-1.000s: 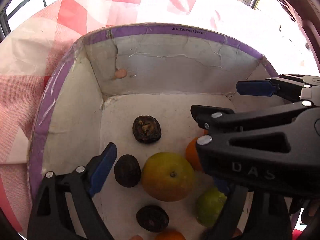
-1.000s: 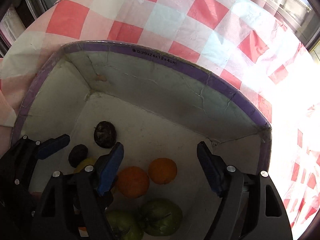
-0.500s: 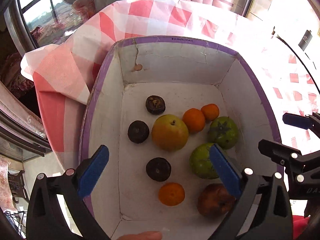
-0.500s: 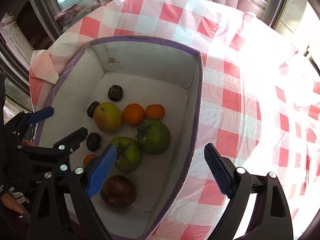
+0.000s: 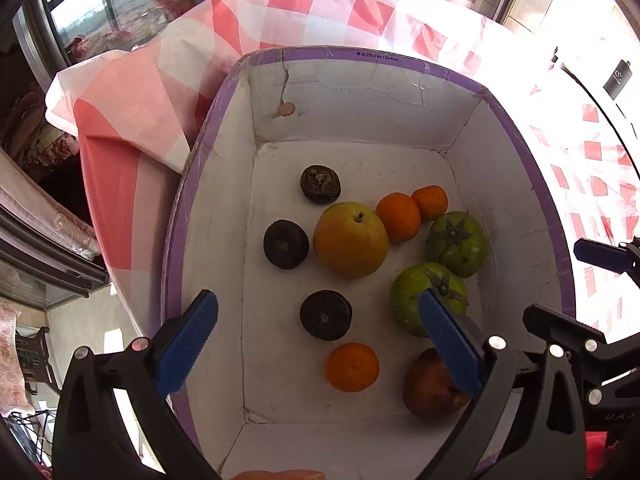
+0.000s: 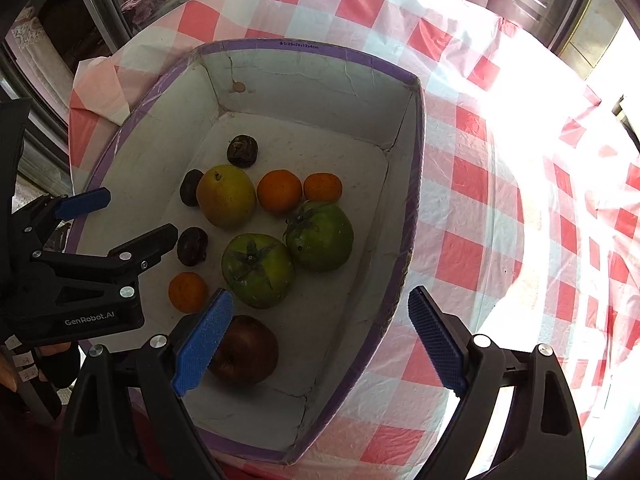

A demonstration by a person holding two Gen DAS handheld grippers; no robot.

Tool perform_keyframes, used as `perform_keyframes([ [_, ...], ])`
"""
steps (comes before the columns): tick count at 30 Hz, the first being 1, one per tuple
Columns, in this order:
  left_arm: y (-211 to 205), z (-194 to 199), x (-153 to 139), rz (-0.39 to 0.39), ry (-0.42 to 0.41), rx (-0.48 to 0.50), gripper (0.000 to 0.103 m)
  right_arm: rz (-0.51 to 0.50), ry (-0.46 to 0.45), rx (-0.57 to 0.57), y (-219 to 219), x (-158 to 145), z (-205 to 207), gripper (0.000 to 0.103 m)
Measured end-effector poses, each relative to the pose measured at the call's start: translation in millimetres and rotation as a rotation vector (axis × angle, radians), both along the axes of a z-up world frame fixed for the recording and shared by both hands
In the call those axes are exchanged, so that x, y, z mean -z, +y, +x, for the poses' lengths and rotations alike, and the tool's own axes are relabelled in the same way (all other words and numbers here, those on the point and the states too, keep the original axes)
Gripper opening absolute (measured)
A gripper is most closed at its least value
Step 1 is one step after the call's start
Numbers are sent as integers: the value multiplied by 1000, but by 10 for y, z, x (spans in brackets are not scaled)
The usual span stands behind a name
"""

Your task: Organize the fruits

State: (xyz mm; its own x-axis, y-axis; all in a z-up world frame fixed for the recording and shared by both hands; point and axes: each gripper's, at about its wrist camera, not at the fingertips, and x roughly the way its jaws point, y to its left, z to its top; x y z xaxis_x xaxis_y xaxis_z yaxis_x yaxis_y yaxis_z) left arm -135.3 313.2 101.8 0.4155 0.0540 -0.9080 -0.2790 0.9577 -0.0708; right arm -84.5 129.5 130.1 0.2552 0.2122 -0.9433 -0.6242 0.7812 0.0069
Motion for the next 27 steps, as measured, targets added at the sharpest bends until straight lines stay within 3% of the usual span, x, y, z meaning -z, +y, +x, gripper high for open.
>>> perform_keyframes([
  [20,-29,-66,46,1,32,-37,101,7,-13,-53,39,41,6,87],
  [23,-75,-148,-25,90,-42,-101,98,33,-15,-85,7,18,53,87],
  [24,-97,-160,-56,139,-48,-132,98,45,-12,-100,-17,1,67,87],
  [27,-139,-137,-122,155,-10,-189,98,80,-34,-124,-151,-90,100,87],
])
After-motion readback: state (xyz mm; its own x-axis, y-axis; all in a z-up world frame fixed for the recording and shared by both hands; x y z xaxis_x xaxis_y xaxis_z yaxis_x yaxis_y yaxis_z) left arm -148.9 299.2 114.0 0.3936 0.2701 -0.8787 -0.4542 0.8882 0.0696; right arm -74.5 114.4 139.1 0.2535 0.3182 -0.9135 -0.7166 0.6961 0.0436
